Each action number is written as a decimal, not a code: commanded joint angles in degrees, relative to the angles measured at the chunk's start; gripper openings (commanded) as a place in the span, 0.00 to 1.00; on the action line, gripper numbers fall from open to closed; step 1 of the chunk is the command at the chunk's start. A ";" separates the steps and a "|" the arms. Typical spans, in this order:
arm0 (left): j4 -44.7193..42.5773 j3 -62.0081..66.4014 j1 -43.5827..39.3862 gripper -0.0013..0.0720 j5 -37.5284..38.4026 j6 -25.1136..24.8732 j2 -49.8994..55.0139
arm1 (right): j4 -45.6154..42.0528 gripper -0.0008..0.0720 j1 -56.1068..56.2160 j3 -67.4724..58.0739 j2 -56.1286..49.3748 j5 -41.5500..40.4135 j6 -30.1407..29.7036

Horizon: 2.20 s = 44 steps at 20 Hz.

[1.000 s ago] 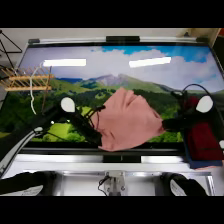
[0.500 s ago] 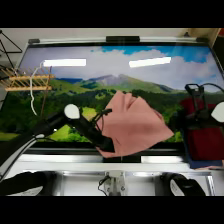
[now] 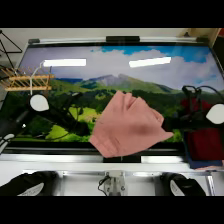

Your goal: Fold the shirts.

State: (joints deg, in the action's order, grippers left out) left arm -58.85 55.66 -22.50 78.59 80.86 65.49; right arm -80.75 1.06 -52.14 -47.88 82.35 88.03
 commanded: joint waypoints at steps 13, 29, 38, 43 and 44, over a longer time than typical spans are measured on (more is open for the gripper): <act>16.44 -20.02 -18.99 0.81 -22.71 8.72 -1.22 | 3.34 0.94 -14.05 3.13 -26.14 -2.32 -3.65; 26.56 -20.13 -25.73 0.46 -37.88 8.81 9.86 | 10.32 0.57 -14.03 4.37 -28.02 -8.20 -3.52; 19.67 -6.54 -15.21 0.06 -28.09 0.92 0.63 | 14.56 0.08 -14.05 -9.97 -19.71 -5.97 -8.41; 16.79 14.49 2.54 0.06 -25.44 0.07 -5.92 | 35.78 0.08 -14.03 -27.78 -12.72 -24.98 -8.70; 16.79 20.09 5.66 0.06 -25.46 -0.92 -5.99 | 43.47 0.08 -13.86 -29.16 -12.11 -30.73 -9.57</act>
State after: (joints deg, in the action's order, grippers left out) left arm -40.47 63.40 -25.71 51.79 81.84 61.91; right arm -54.76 -12.97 -74.06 -63.02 66.04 79.75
